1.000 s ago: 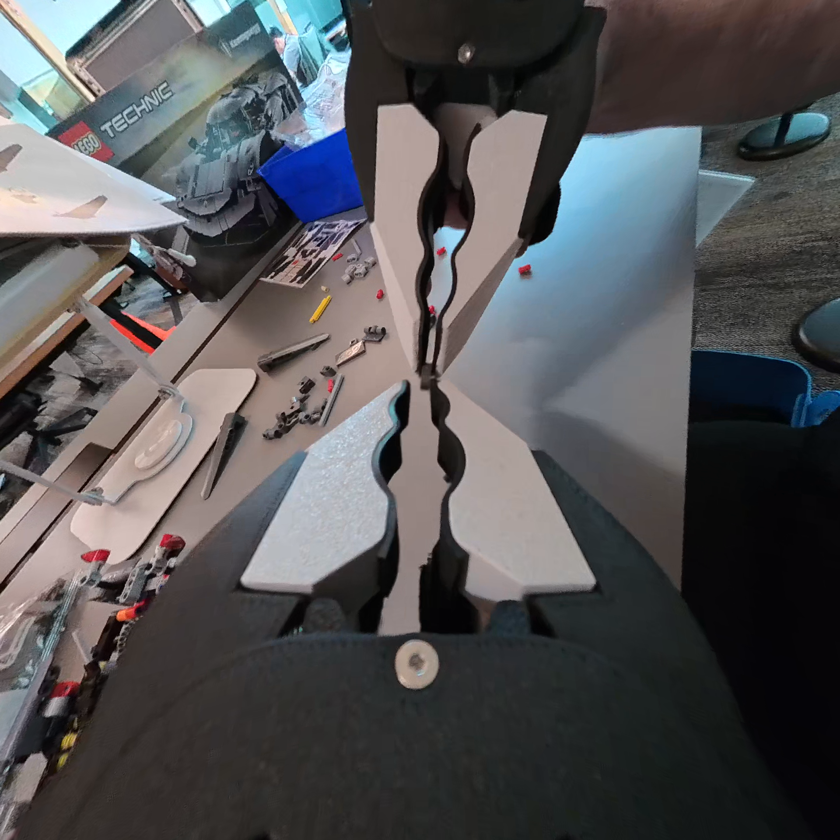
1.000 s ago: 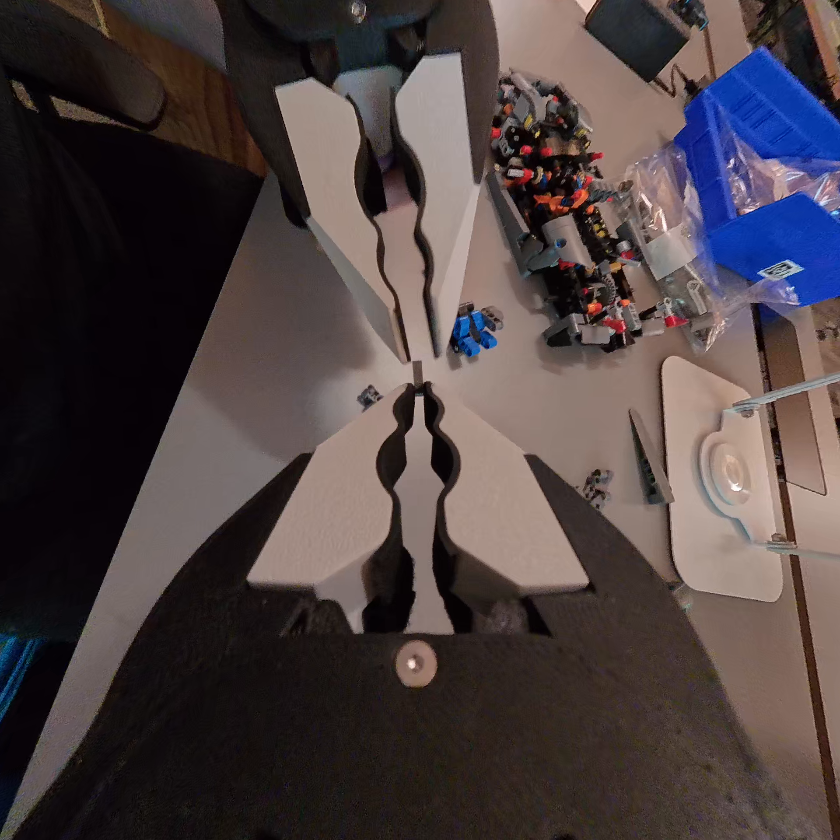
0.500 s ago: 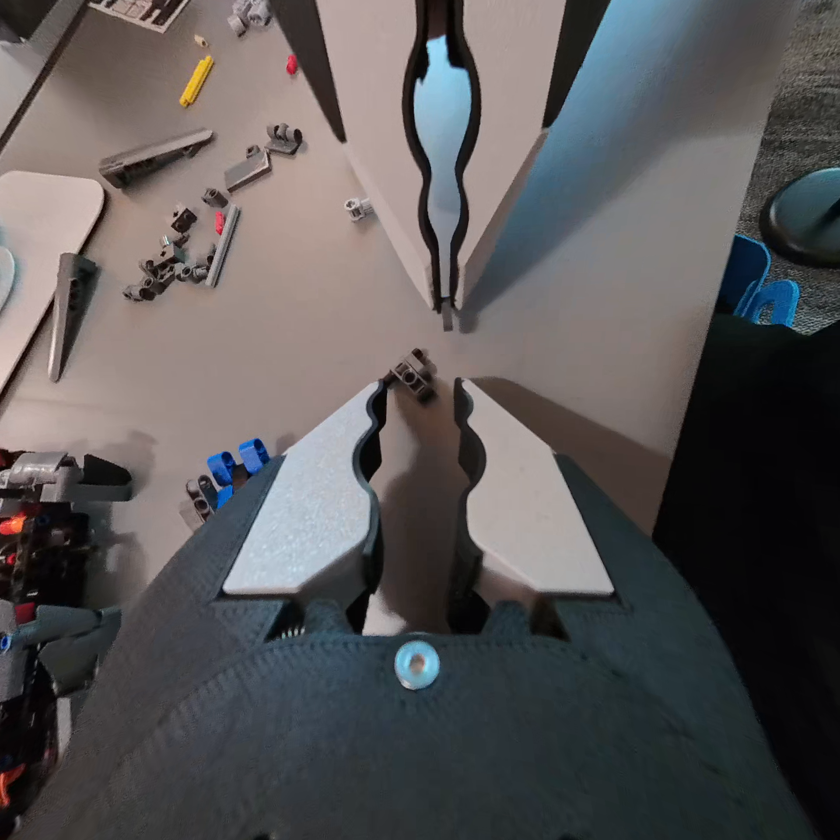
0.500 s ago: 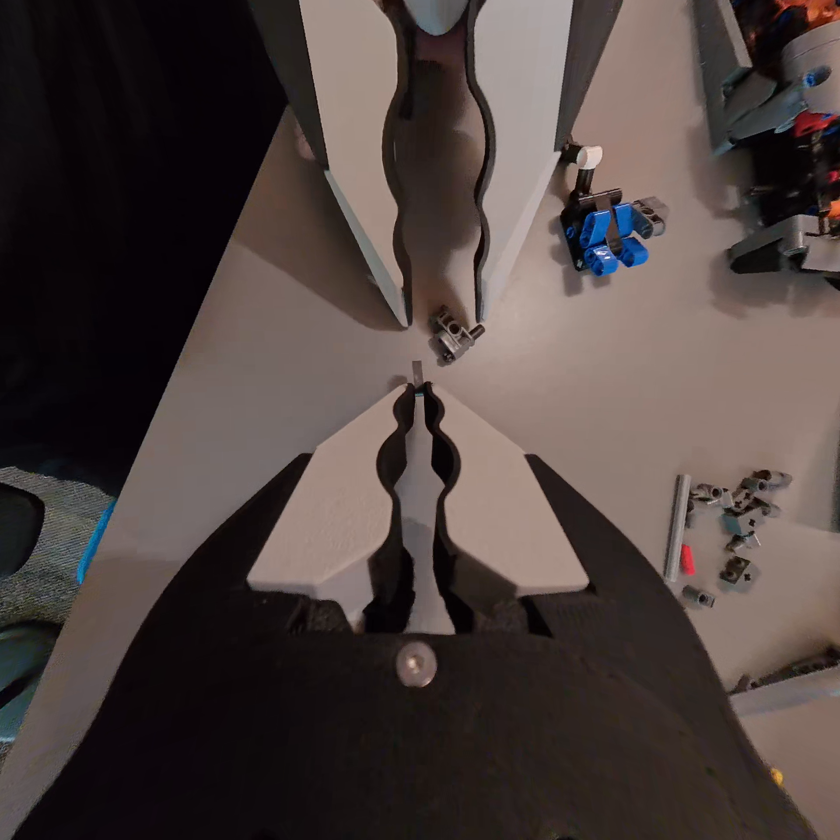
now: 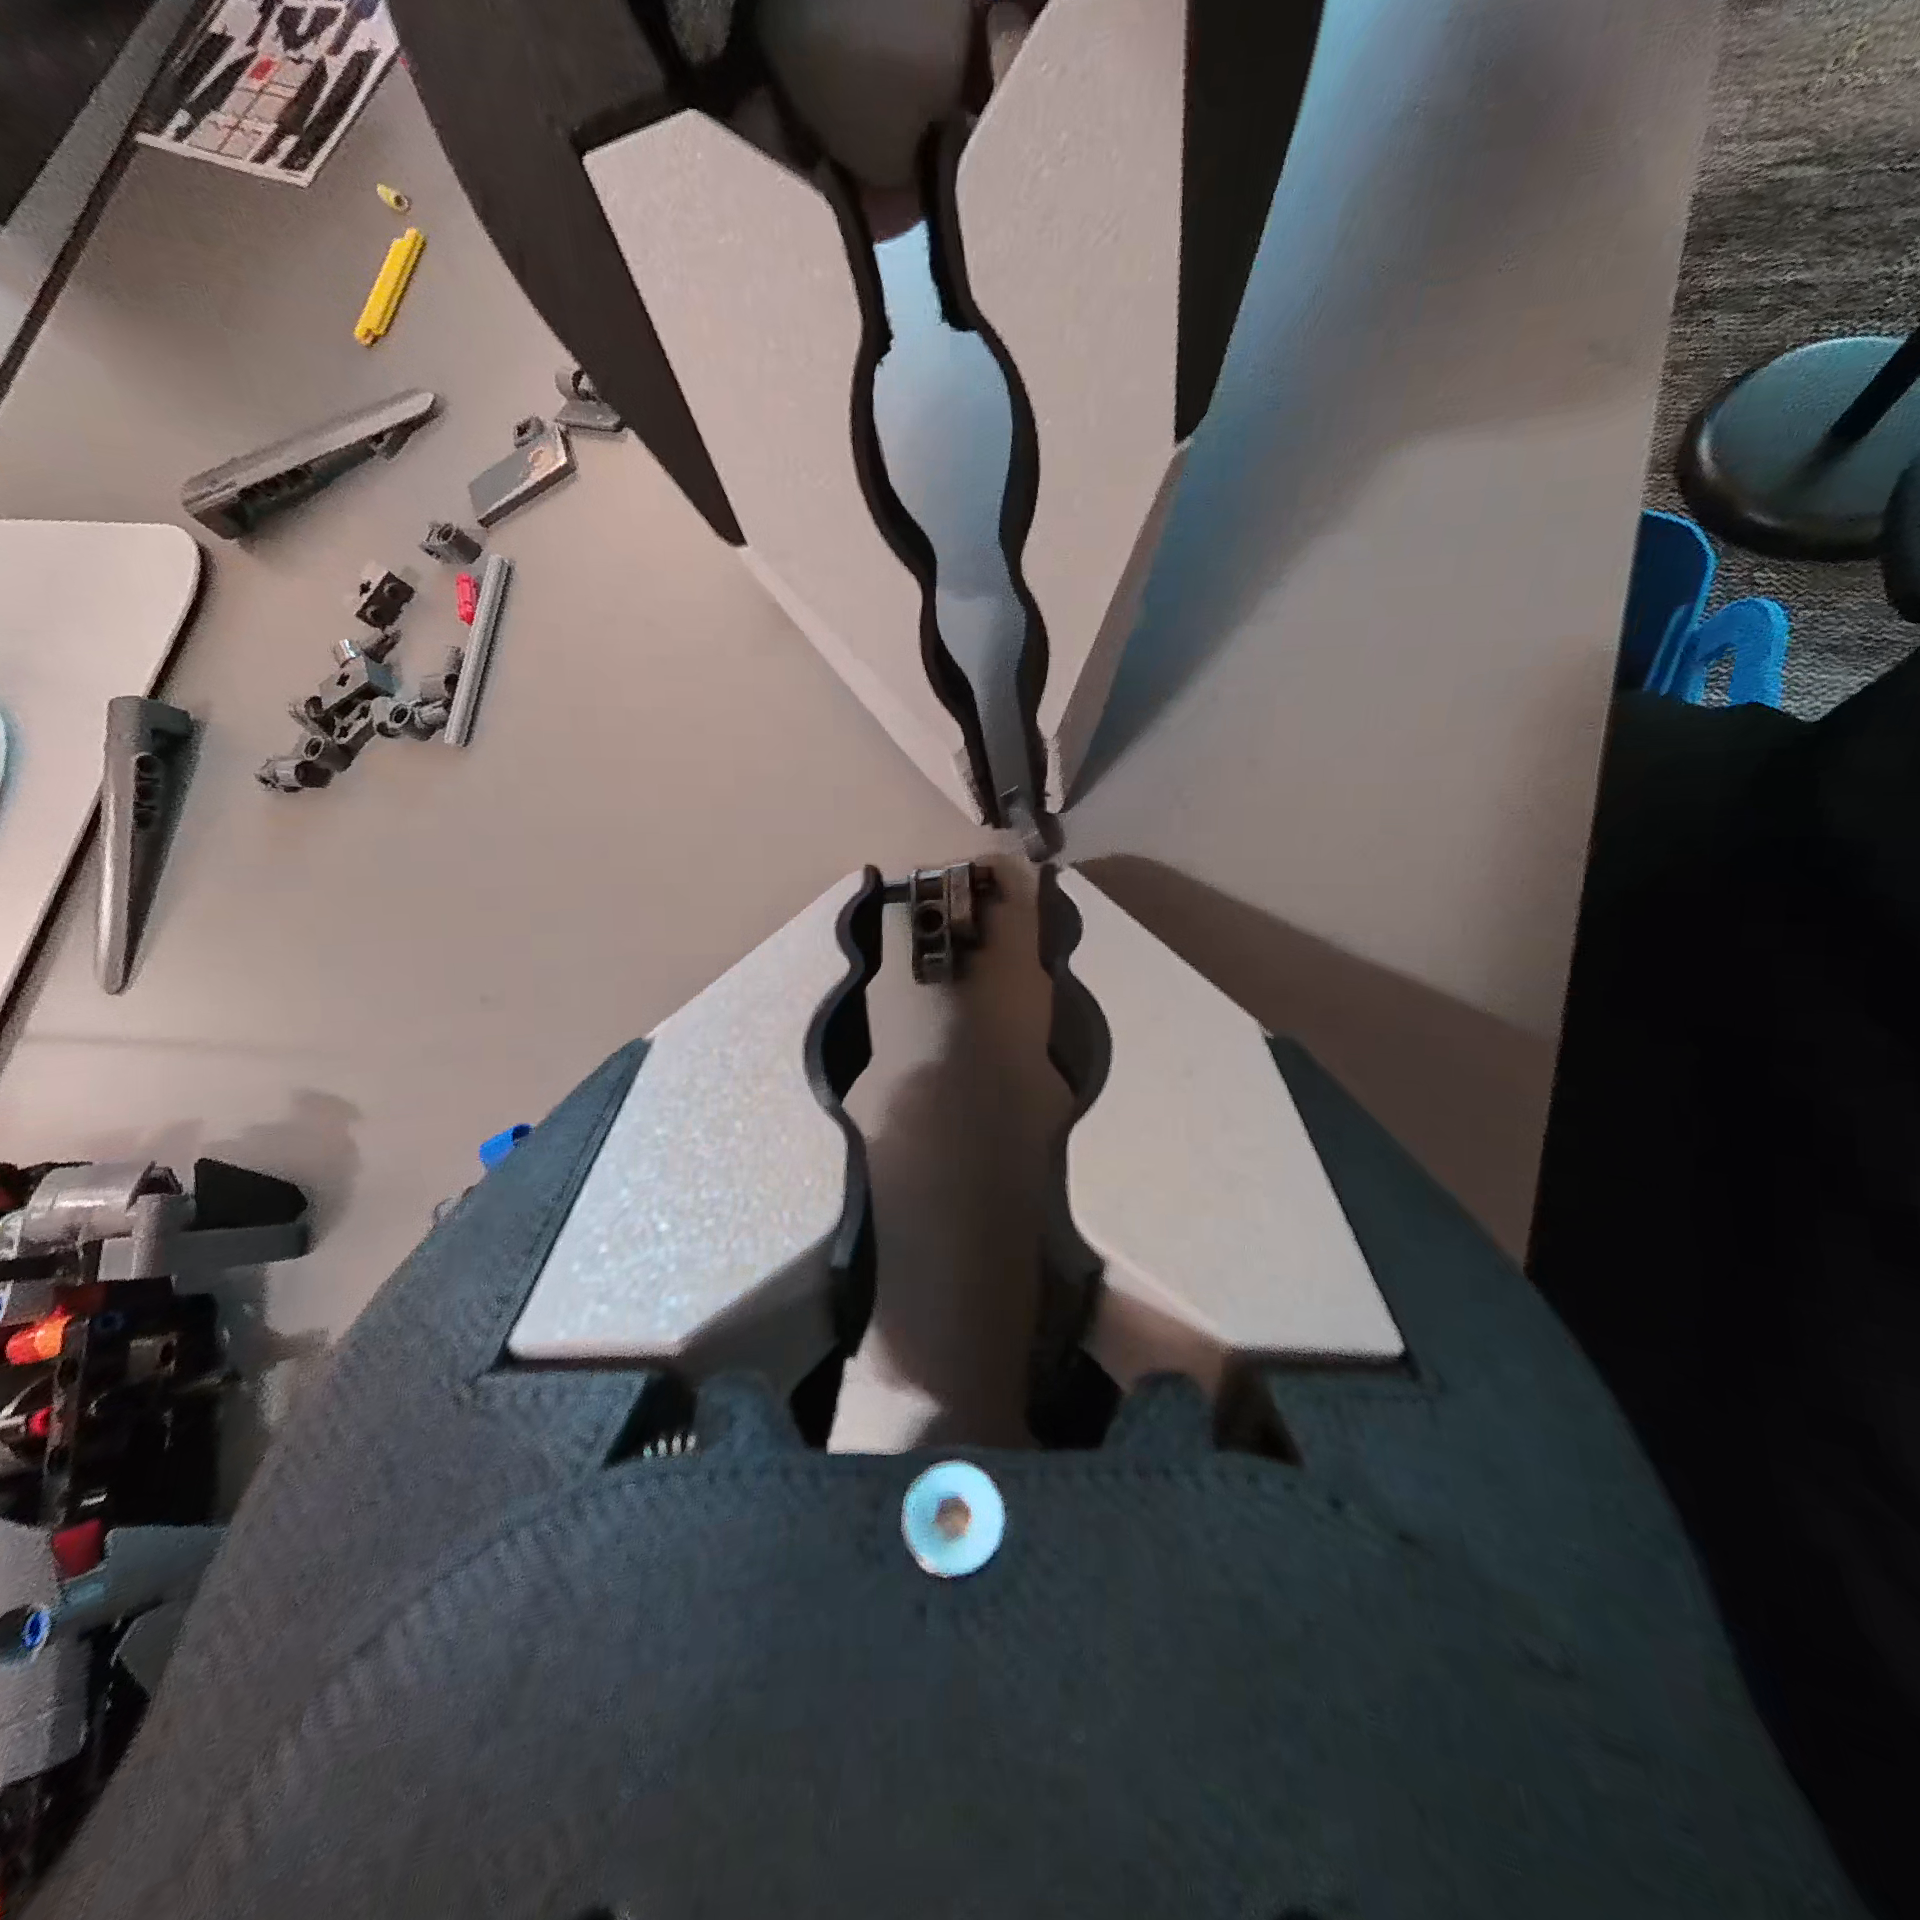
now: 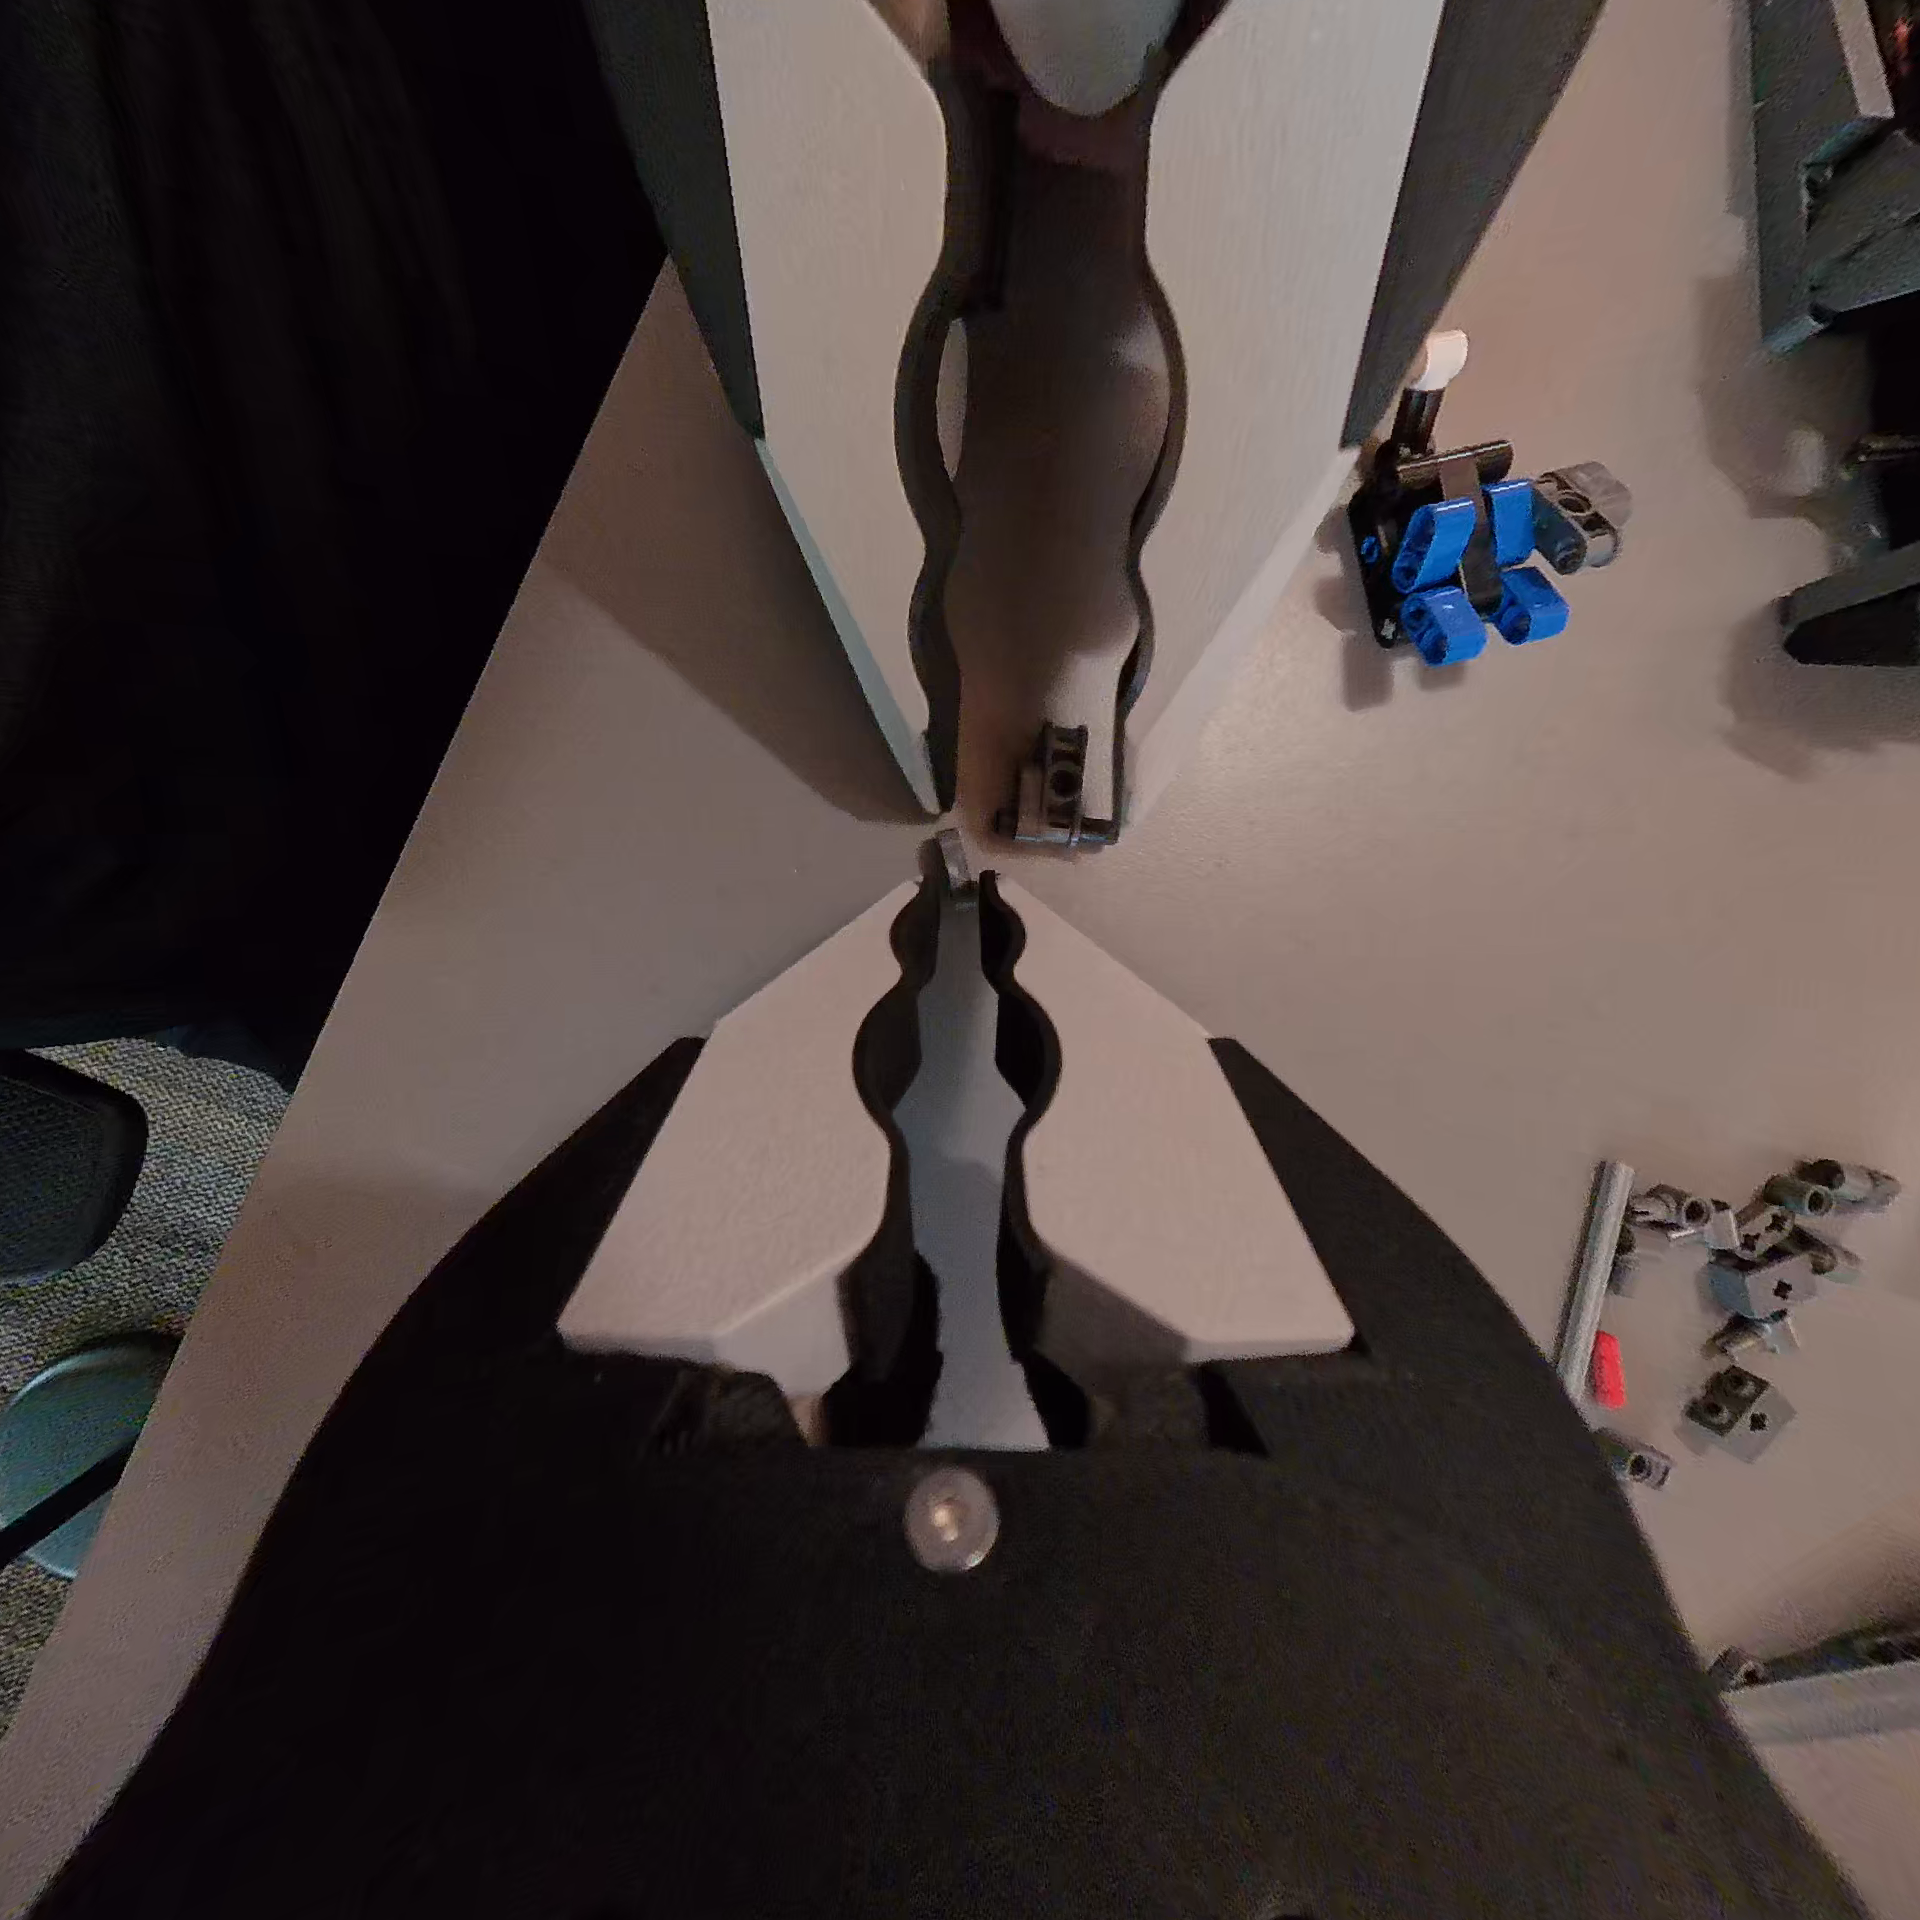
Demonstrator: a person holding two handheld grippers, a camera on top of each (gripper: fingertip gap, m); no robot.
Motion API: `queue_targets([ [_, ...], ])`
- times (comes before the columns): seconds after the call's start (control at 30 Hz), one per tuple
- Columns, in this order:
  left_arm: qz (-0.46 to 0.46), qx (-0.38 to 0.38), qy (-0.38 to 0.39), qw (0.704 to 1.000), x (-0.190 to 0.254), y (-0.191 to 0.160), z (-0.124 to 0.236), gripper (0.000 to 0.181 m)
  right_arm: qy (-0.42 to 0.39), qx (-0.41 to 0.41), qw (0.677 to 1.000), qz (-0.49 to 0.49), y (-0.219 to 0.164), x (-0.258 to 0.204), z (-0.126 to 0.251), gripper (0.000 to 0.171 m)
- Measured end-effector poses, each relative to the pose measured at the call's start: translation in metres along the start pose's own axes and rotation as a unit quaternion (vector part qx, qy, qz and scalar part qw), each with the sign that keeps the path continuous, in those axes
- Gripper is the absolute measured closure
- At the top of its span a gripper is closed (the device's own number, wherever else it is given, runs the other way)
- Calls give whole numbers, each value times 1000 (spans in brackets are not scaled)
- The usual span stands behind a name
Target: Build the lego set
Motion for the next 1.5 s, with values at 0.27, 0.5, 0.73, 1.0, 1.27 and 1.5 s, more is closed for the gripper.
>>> queue_targets([
  [0.27,8,-7,12,1000,-1,-5,7,155,-10,8,1000,-10,-3,2,7,167],
  [0.5,11,-14,10,1000,2,-7,5,163,-11,5,1000,-9,-1,0,1,171],
  [0.73,7,-15,16,1000,3,-7,6,162,-17,9,1000,-6,4,-2,2,171],
  [1.0,0,-8,25,1000,8,0,16,159,-9,26,1000,10,10,-13,5,163],
  [1.27,-3,-17,20,1000,13,-5,14,160,19,4,999,36,10,-12,-5,163],
  [1.5,-60,16,36,997,21,4,23,164,39,15,999,16,12,-12,-7,169],
])
Point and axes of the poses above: each gripper's, where its closed fingertips meet, z back along the fingers, y out of its top, x = y × z across the jaws, the point moved 2 cm from there along z, back along the fingers, and after that the axes turned 5 degrees about -z, right-handed, at the moved point
